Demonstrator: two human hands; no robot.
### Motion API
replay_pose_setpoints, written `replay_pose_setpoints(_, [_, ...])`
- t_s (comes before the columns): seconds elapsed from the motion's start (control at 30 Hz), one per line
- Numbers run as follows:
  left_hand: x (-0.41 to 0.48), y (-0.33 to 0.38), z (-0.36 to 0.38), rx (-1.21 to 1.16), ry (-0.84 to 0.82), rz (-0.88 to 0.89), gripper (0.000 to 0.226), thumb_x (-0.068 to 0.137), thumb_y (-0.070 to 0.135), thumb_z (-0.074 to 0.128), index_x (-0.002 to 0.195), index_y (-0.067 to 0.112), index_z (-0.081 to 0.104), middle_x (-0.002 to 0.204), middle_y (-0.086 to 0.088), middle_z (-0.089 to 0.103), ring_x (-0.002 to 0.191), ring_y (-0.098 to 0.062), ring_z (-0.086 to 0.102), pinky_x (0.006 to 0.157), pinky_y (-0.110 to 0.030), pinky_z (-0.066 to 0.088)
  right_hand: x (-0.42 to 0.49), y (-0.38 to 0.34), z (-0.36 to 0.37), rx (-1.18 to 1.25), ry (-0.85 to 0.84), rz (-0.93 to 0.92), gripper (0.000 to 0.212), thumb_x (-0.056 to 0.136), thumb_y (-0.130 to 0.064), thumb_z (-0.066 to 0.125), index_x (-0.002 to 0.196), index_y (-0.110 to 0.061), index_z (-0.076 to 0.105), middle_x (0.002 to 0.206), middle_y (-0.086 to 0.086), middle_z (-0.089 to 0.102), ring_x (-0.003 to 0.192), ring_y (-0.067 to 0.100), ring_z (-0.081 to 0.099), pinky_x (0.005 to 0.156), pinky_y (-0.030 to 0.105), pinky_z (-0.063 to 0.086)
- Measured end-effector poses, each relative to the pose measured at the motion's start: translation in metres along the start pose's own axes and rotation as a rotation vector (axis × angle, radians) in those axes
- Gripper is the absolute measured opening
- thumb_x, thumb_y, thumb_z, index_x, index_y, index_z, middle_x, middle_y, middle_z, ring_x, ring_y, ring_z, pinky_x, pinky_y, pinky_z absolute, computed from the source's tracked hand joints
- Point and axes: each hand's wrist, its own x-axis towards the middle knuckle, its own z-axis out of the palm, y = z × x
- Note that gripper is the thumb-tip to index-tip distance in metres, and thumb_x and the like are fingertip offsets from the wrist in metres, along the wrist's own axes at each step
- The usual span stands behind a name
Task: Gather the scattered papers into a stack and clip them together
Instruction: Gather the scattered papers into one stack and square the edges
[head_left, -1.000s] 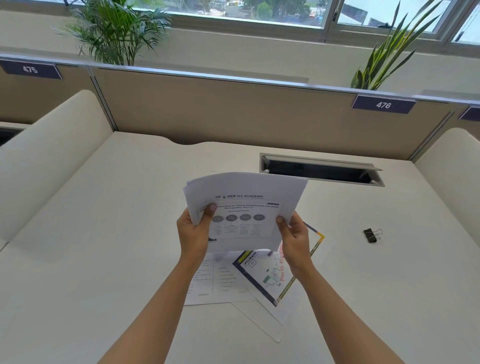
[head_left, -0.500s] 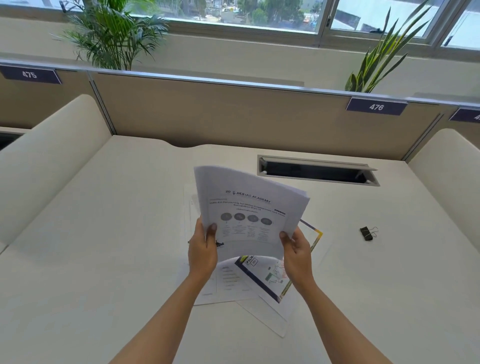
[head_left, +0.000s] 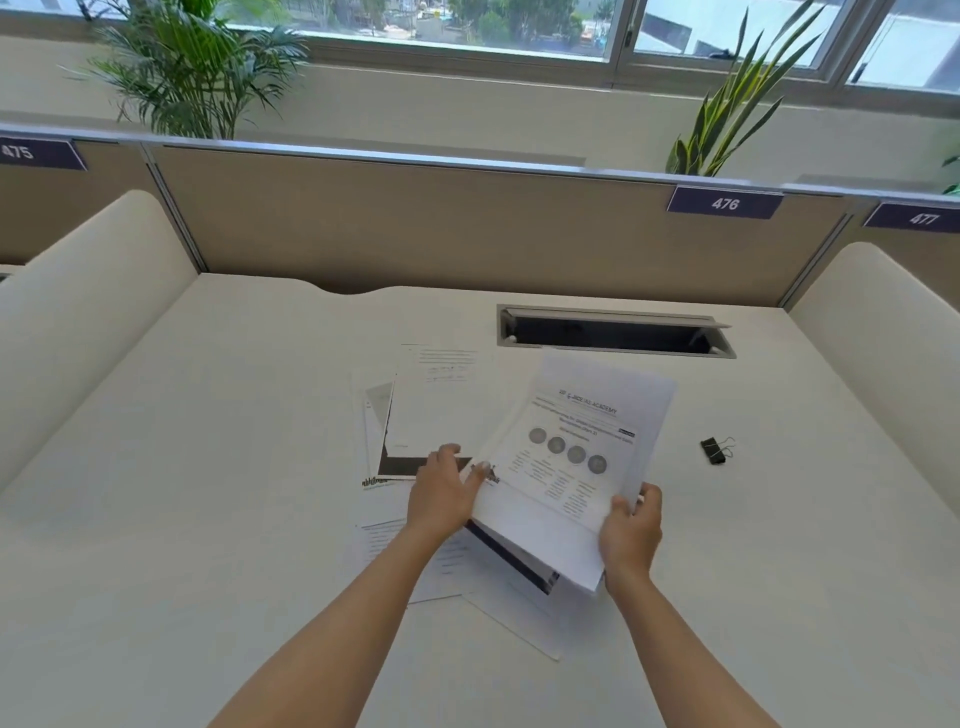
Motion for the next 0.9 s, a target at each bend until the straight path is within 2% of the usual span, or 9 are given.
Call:
replay_pose_setpoints(0.1, [-0.01,-0.009,0.013,0.158,-0.004,-0.071,0.07,0.089,0.058,0.048,0.139,0.012,0.034,0.14,-0.011,0.038,0.125,-0.031,0.037,0.095,-0.041,0.04,0.007,0.008,-0.012,-0.032,0.047,0.043,0.014,0.097,-0.008,0.041,0.104,-0.02,0.045,0.104,0.011,0.06,0.085,0.028,0.057,0.066,0.029,0.041])
replay_pose_setpoints(0.2, [-0.018,-0.013,0.023,0.189,-0.031,-0.138,0.082,0.084,0.062,0.053,0.141,0.008,0.027,0.141,-0.013,0.033,0.125,-0.032,0.033,0.095,-0.041,0.04,0.011,0.015,-0.023,-0.054,0.081,0.073,0.018,0.096,-0.008,0.041,0.111,-0.018,0.047,0.107,0.013,0.061,0.086,0.029,0.056,0.071,0.032,0.04])
replay_pose_setpoints(0.33, [-0.025,-0.013,0.03,0.246,-0.068,-0.126,0.105,0.072,0.071,0.06,0.144,0.008,0.019,0.14,-0.011,0.03,0.123,-0.033,0.032,0.094,-0.04,0.04,0.011,0.025,-0.029,-0.084,0.067,0.118,0.017,0.097,-0.01,0.041,0.112,-0.018,0.046,0.112,0.015,0.061,0.089,0.031,0.057,0.073,0.035,0.043])
replay_pose_setpoints(0.4, [-0.025,-0.012,0.031,0.247,-0.088,-0.111,0.109,0.068,0.068,0.065,0.145,0.009,0.015,0.139,-0.011,0.029,0.121,-0.035,0.032,0.093,-0.039,0.04,0.008,0.028,-0.027,-0.102,0.028,0.134,0.018,0.098,-0.01,0.041,0.113,-0.018,0.046,0.113,0.015,0.061,0.089,0.031,0.057,0.074,0.035,0.043])
replay_pose_setpoints(0.53, [-0.027,-0.012,0.031,0.335,-0.105,-0.086,0.103,0.073,0.057,0.07,0.144,0.01,0.014,0.14,-0.012,0.027,0.118,-0.035,0.034,0.09,-0.036,0.042,0.003,0.028,-0.018,-0.156,-0.025,0.123,0.024,0.098,-0.011,0.04,0.121,-0.015,0.045,0.115,0.016,0.062,0.09,0.029,0.056,0.075,0.033,0.041])
replay_pose_setpoints(0.6, [-0.028,-0.013,0.032,0.354,-0.088,-0.081,0.098,0.075,0.055,0.07,0.143,0.008,0.017,0.139,-0.011,0.028,0.116,-0.034,0.036,0.087,-0.034,0.044,0.002,0.025,-0.012,-0.213,-0.045,0.121,0.03,0.097,-0.01,0.042,0.127,-0.012,0.043,0.119,0.017,0.061,0.1,0.032,0.056,0.083,0.037,0.045])
replay_pose_setpoints(0.67, [-0.029,-0.015,0.032,0.356,-0.069,-0.061,0.092,0.076,0.055,0.07,0.14,0.008,0.024,0.137,-0.008,0.032,0.115,-0.031,0.037,0.087,-0.033,0.043,0.0,0.022,-0.007,-0.301,-0.05,0.126,0.04,0.093,-0.011,0.048,0.131,-0.008,0.039,0.127,0.018,0.055,0.116,0.038,0.049,0.094,0.044,0.044])
replay_pose_setpoints(0.77, [-0.028,-0.017,0.03,0.411,-0.075,0.016,0.076,0.077,0.058,0.065,0.133,0.013,0.038,0.134,-0.002,0.039,0.115,-0.027,0.038,0.088,-0.034,0.044,-0.002,0.016,0.001,-0.454,-0.045,0.143,0.057,0.085,-0.015,0.062,0.133,0.0,0.035,0.136,0.023,0.041,0.125,0.042,0.035,0.098,0.048,0.037])
replay_pose_setpoints(0.9, [-0.027,-0.02,0.027,0.487,-0.082,0.086,0.07,0.076,0.064,0.061,0.128,0.018,0.045,0.131,0.003,0.044,0.117,-0.023,0.039,0.086,-0.035,0.044,-0.002,0.007,0.011,-0.361,-0.057,0.22,0.062,0.08,-0.011,0.066,0.132,-0.001,0.033,0.139,0.022,0.032,0.126,0.043,0.035,0.098,0.051,0.041])
